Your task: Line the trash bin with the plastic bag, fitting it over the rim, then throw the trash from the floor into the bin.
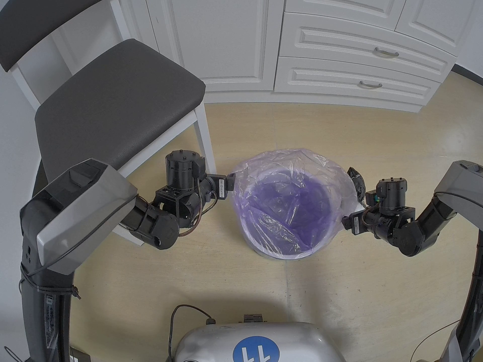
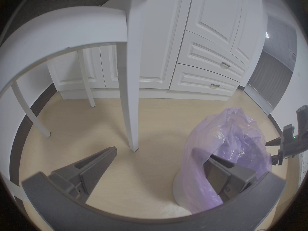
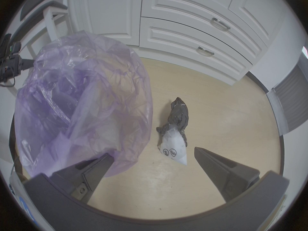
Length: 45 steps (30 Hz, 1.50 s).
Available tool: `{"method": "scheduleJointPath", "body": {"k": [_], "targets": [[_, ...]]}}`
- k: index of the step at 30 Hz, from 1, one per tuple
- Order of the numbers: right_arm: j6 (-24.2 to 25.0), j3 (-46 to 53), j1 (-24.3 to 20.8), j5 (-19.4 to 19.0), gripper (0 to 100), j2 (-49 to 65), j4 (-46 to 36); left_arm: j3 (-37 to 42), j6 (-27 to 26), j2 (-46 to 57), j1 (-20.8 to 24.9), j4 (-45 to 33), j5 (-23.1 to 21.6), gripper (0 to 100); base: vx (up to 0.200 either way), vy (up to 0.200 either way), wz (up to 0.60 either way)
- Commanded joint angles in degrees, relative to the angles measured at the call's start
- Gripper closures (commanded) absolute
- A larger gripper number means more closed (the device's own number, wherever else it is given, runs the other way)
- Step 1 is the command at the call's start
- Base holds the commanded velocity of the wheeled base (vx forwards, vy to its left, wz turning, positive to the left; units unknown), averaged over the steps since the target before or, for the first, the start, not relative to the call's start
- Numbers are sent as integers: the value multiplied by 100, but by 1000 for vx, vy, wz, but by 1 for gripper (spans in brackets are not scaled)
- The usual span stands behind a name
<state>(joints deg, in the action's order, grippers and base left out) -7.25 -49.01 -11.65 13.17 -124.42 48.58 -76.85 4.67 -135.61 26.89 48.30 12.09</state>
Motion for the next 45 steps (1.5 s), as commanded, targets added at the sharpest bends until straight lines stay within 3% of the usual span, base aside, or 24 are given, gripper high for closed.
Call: {"method": "scheduleJointPath", "body": {"k": [1, 9, 16, 21, 25, 29, 36, 40, 45], "targets": [[216, -329, 5, -69, 0, -478, 2, -506, -1, -502, -35, -22, 4, 0, 0, 0, 0], [409, -751, 32, -95, 0, -1155, 196, -1289, 8, -1082, -167, -304, 109, 0, 0, 0, 0], [427, -786, 120, -359, 0, -1296, 108, -1218, 16, -1170, -246, -418, 215, 0, 0, 0, 0], [400, -672, 137, -403, 0, -1287, 29, -621, 8, -880, -369, -427, 215, 0, 0, 0, 0], [374, -469, 155, -728, 0, -1102, -121, 82, 8, -431, -448, -383, 135, 0, 0, 0, 0], [286, -188, 137, -798, 0, -803, -138, 627, 8, 34, -430, -304, 21, 0, 0, 0, 0], [-444, 409, 84, -816, 0, -469, -147, 1374, -10, 606, -395, -304, -497, 0, 0, 0, 0], [-953, 735, 163, -1018, 0, -355, -191, 1928, -36, 790, -483, -295, -814, 0, 0, 0, 0], [-1120, 708, 216, -1035, 0, -355, -543, 2271, -71, 808, -527, -251, -1069, 0, 0, 0, 0]]}}
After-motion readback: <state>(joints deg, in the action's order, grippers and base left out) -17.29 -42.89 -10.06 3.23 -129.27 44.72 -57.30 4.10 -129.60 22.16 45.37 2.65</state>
